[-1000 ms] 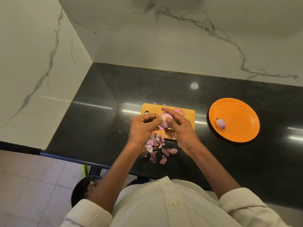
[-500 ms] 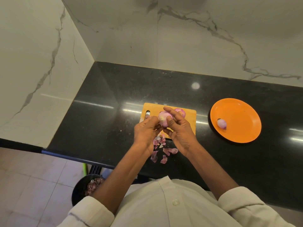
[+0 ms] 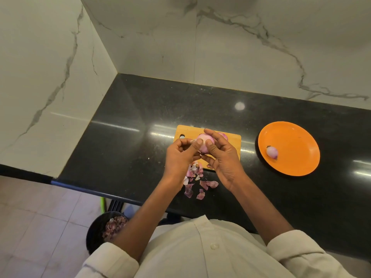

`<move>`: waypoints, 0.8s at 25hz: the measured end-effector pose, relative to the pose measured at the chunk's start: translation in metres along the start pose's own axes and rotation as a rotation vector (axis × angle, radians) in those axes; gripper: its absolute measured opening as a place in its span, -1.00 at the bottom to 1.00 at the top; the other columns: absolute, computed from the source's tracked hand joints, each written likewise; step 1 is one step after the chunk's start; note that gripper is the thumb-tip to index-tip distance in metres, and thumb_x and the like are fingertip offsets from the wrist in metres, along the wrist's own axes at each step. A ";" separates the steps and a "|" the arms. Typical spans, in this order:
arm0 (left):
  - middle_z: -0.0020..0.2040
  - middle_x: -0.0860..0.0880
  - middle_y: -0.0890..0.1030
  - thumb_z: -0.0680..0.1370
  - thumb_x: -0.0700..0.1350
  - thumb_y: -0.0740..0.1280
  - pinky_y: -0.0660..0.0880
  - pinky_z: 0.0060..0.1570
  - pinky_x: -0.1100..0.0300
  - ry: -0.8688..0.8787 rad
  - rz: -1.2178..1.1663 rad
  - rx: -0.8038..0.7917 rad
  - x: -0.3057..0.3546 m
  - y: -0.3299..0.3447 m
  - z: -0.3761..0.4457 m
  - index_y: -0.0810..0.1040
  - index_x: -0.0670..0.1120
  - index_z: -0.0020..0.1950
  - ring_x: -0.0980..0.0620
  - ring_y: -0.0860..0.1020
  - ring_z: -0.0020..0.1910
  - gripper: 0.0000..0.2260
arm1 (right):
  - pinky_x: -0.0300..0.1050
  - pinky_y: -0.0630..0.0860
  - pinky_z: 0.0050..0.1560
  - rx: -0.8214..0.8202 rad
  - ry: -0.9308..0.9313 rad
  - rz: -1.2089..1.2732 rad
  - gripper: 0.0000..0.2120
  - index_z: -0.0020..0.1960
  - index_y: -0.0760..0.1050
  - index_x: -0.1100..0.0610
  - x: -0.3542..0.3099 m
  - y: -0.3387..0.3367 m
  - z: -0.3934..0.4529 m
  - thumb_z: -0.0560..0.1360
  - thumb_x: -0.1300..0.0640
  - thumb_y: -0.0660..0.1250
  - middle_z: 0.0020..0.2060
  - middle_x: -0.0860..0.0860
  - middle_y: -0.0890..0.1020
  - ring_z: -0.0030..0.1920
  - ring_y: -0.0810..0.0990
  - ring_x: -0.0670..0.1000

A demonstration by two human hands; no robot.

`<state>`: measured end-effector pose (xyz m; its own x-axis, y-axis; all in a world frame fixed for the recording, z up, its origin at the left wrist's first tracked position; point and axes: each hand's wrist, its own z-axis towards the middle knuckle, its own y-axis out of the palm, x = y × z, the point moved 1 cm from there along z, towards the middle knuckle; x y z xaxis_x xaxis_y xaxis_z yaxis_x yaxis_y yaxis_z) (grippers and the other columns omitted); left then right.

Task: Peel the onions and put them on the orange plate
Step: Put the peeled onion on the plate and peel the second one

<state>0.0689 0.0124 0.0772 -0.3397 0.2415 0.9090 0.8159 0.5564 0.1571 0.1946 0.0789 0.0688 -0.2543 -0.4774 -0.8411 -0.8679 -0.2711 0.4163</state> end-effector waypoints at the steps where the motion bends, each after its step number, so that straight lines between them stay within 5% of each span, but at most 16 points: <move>1: 0.02 -0.16 0.75 0.62 -0.09 0.48 0.72 0.03 0.09 0.047 0.070 0.017 0.000 -0.001 0.000 0.65 -0.17 0.15 -0.12 0.76 0.03 -0.82 | -0.02 0.69 0.07 -0.001 0.000 -0.007 -0.63 0.36 0.62 0.07 0.000 0.000 0.000 0.55 0.11 0.42 0.33 0.16 0.61 0.21 0.69 0.13; 7: -0.04 -0.19 0.74 0.65 -0.17 0.44 0.71 -0.01 0.07 0.090 0.086 0.039 -0.002 -0.010 0.006 0.70 -0.21 0.06 -0.09 0.75 -0.07 -0.89 | -0.04 0.69 0.06 -0.007 0.044 0.054 -0.68 0.36 0.61 0.08 -0.001 0.002 -0.001 0.62 0.15 0.37 0.26 0.11 0.68 0.13 0.71 0.08; 12: -0.19 -0.13 0.70 0.66 -0.21 0.41 0.66 -0.10 0.19 -0.089 -0.169 0.052 -0.004 -0.007 0.004 0.69 -0.22 -0.02 0.02 0.69 -0.18 -0.88 | -0.12 0.68 -0.03 -0.035 0.135 0.174 -0.72 0.35 0.60 0.06 0.002 0.003 -0.001 0.66 0.16 0.32 0.23 0.12 0.68 0.12 0.67 0.09; 16: -0.11 -0.21 0.67 0.64 -0.26 0.38 0.71 0.01 0.14 -0.198 -0.409 0.045 -0.007 -0.012 0.007 0.62 -0.33 0.13 -0.05 0.69 -0.12 -0.86 | -0.11 0.67 -0.01 -0.035 0.188 0.267 -0.62 0.42 0.55 0.09 0.003 0.000 -0.003 0.63 0.04 0.34 0.33 0.20 0.63 0.10 0.63 0.08; 20: -0.14 -0.20 0.65 0.65 -0.20 0.27 0.67 -0.08 0.10 -0.214 -0.172 -0.005 -0.012 -0.017 0.004 0.59 -0.25 0.02 -0.05 0.66 -0.16 -0.85 | -0.13 0.67 -0.15 0.000 0.216 0.195 -0.65 0.38 0.61 0.10 0.006 -0.001 -0.003 0.65 0.01 0.33 0.30 0.24 0.63 0.02 0.67 0.07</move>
<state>0.0570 0.0033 0.0620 -0.5639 0.3064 0.7669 0.7399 0.6000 0.3042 0.1949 0.0739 0.0641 -0.3197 -0.6875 -0.6520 -0.8113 -0.1568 0.5632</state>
